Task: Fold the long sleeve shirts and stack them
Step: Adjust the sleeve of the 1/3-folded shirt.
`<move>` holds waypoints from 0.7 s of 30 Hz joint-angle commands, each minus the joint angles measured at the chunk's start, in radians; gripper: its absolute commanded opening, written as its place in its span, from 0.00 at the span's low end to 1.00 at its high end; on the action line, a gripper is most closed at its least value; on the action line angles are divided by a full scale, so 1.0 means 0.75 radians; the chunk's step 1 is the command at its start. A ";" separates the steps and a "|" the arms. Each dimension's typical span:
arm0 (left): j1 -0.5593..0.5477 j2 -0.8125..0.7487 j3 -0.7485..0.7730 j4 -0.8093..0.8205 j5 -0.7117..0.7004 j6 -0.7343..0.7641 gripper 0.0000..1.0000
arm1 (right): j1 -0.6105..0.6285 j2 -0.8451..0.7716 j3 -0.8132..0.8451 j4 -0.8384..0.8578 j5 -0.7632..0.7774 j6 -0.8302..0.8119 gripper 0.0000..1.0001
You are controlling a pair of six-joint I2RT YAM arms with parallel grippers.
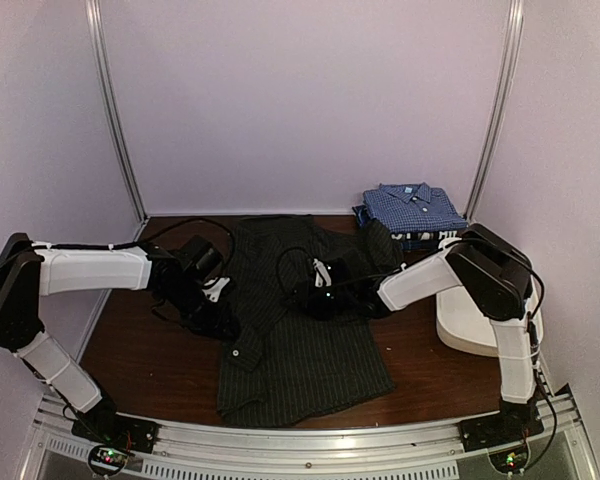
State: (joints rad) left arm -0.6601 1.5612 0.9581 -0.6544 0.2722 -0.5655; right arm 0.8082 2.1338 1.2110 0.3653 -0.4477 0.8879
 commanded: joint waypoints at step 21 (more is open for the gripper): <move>0.001 -0.038 -0.003 -0.002 -0.001 0.028 0.27 | -0.017 0.073 0.138 -0.045 0.127 -0.016 0.00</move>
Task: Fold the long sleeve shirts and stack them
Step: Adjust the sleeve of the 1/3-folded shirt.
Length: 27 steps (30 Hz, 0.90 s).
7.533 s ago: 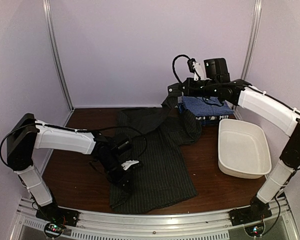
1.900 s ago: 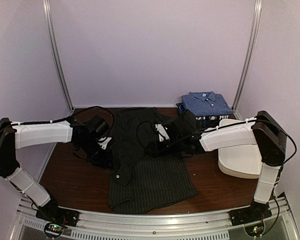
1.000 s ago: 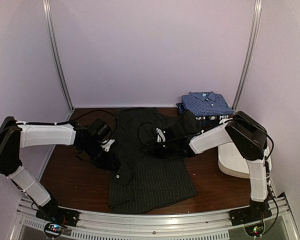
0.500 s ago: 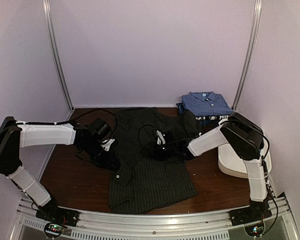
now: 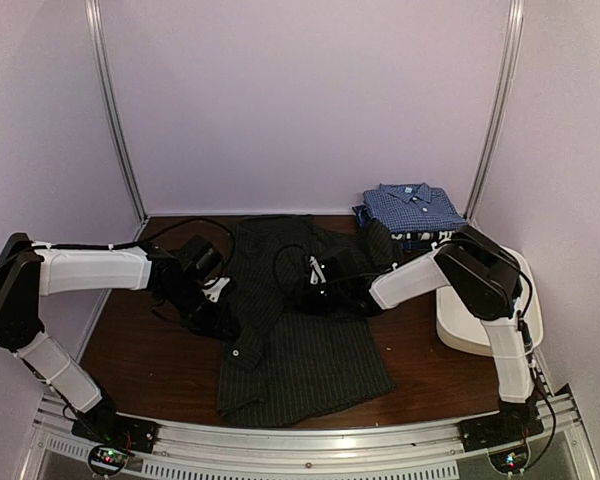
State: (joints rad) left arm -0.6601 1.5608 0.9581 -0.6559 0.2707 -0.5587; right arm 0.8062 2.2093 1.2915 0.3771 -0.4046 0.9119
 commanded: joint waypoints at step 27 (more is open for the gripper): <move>-0.080 0.092 -0.059 0.229 0.172 -0.034 0.35 | -0.126 -0.157 -0.045 -0.156 0.096 -0.156 0.00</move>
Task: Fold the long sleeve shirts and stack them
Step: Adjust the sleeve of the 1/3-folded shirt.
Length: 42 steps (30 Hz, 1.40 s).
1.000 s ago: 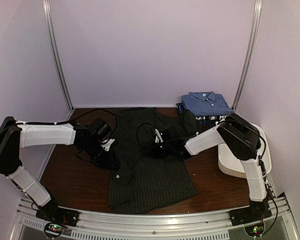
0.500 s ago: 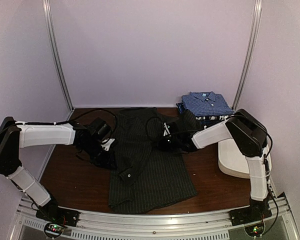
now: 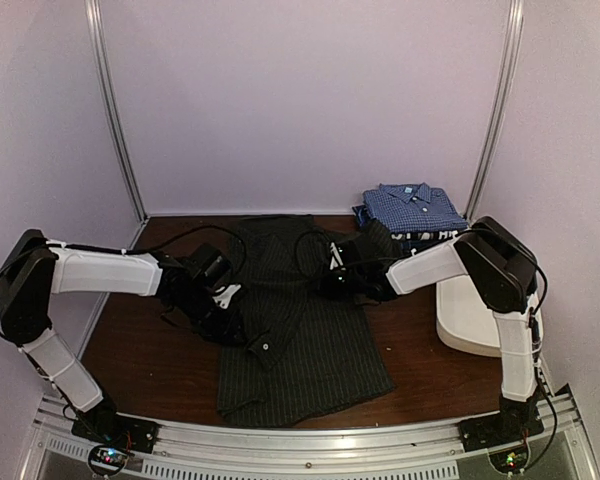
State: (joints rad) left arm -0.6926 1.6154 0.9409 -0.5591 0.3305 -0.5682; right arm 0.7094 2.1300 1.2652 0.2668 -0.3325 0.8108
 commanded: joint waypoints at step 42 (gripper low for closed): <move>-0.132 0.041 0.092 0.034 0.057 -0.199 0.00 | 0.005 -0.038 -0.013 0.028 -0.048 -0.031 0.00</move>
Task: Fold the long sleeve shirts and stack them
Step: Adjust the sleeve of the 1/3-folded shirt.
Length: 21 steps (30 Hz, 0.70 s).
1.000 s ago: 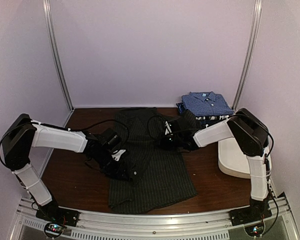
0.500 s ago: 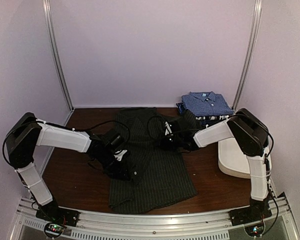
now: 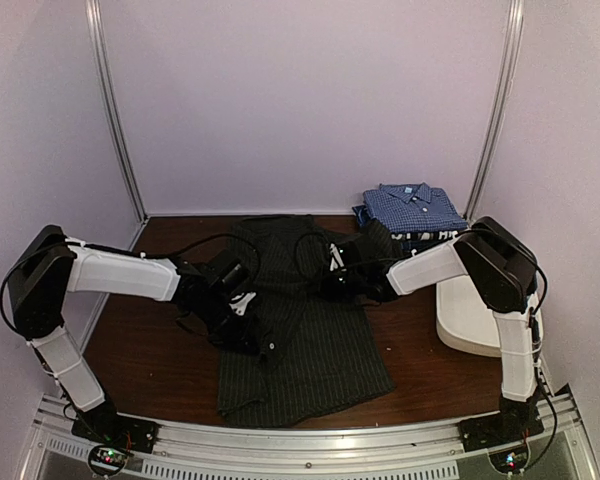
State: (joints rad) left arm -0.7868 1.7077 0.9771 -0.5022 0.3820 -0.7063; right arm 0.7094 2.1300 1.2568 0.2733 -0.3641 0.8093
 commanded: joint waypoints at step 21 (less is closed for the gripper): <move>-0.023 -0.200 -0.048 -0.017 -0.049 -0.051 0.19 | 0.074 -0.168 -0.009 -0.193 0.098 -0.244 0.27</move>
State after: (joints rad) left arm -0.8005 1.6203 0.9504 -0.5327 0.3775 -0.7166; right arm 0.7361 2.1059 1.2568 0.1993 -0.3424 0.7074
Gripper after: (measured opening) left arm 0.181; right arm 0.226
